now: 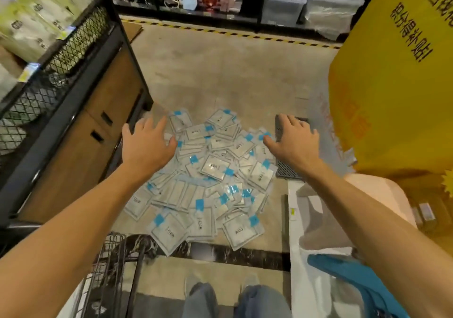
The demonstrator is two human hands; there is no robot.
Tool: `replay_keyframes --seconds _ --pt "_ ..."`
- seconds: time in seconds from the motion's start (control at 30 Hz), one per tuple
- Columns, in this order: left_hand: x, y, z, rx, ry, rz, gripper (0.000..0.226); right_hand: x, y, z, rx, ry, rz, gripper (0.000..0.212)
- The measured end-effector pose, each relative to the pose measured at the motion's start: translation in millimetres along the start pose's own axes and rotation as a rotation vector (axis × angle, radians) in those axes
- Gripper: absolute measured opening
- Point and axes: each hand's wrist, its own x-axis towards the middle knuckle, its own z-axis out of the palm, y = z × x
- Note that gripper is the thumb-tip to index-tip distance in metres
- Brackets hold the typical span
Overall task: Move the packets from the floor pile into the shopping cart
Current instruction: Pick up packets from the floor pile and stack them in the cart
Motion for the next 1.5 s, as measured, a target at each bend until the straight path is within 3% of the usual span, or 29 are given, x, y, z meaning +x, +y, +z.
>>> replay_keyframes --seconds 0.33,0.67,1.0,1.13,1.3,1.4,1.5 --pt "20 -19 230 -0.073 -0.195 -0.137 0.064 62 -15 229 -0.051 -0.25 -0.135 0.076" --pt "-13 -44 548 -0.025 -0.453 -0.288 0.065 65 8 543 -0.117 -0.481 -0.175 0.085" --pt "-41 -97 810 0.072 -0.525 -0.361 0.068 42 5 810 -0.17 -0.491 -0.222 0.093" --pt "-45 -115 870 0.189 -0.613 -0.461 0.086 33 -5 872 -0.151 -0.438 -0.148 0.098" --pt "-43 -140 919 -0.036 -0.742 -0.816 0.127 20 -15 914 0.016 -0.343 0.022 0.116" --pt "-41 -141 908 -0.05 -0.769 -0.725 0.11 15 -14 922 0.1 -0.313 0.067 0.116" --pt "-41 -139 904 -0.19 -0.769 -0.836 0.134 15 -10 923 0.262 -0.302 0.144 0.11"
